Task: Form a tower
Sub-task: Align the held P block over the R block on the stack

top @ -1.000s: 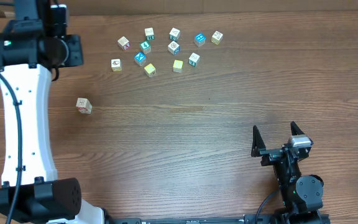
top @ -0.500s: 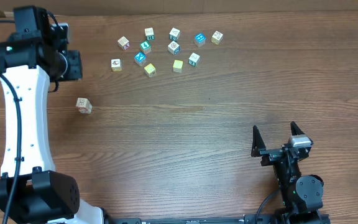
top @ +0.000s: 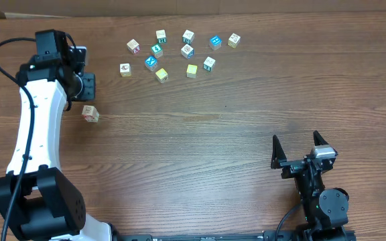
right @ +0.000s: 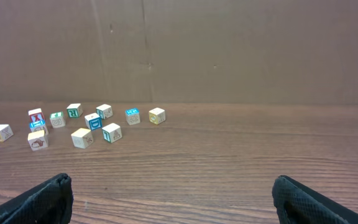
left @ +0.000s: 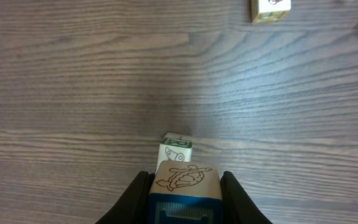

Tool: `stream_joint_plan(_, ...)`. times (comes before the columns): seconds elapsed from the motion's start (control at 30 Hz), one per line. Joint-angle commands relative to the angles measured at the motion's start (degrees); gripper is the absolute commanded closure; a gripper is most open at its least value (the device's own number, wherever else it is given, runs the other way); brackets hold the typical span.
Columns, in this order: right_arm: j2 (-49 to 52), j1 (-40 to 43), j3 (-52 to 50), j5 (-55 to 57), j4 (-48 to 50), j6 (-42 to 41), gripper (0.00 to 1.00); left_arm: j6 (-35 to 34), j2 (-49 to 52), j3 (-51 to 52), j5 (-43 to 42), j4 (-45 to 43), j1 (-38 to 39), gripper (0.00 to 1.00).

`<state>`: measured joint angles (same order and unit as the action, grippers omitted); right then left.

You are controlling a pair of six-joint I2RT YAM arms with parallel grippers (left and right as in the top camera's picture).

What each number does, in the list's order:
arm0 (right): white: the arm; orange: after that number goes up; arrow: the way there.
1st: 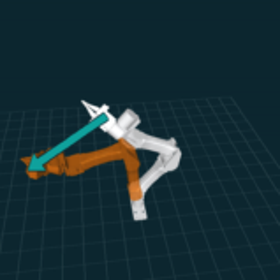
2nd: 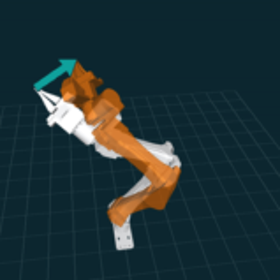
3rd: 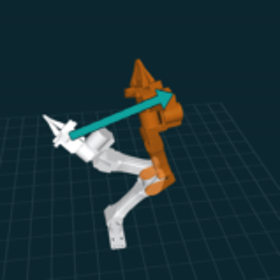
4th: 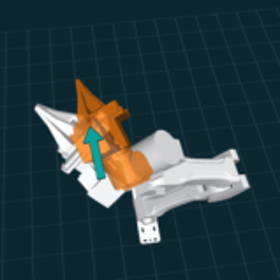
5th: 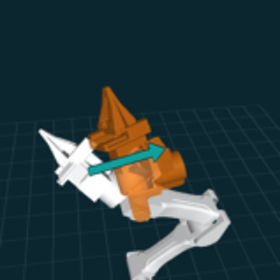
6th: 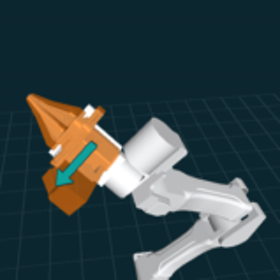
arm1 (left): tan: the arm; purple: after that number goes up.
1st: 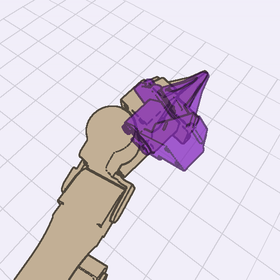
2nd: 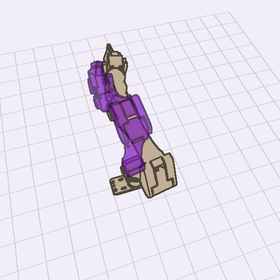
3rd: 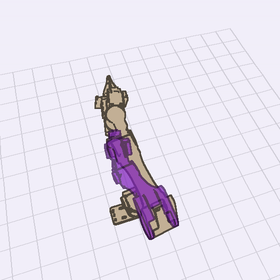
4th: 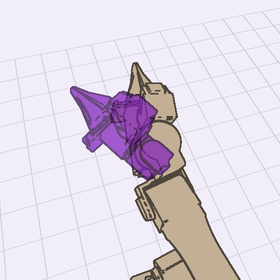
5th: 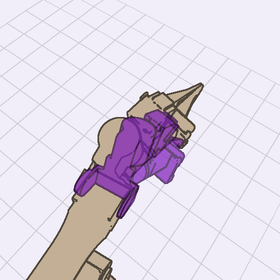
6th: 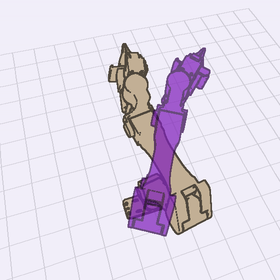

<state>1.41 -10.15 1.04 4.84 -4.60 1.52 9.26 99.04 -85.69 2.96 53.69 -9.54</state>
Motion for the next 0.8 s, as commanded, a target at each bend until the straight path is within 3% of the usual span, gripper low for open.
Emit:
stream_joint_plan(0.0,-0.04,0.15,-0.59,-0.02,0.24,0.07,0.00,2.84,0.22,2.01,4.37,-2.16,-0.94,0.93)
stream_joint_plan(0.77,-0.04,0.15,-0.59,-0.02,0.24,0.07,0.00,2.27,0.31,7.23,1.86,-6.43,-2.08,0.89)
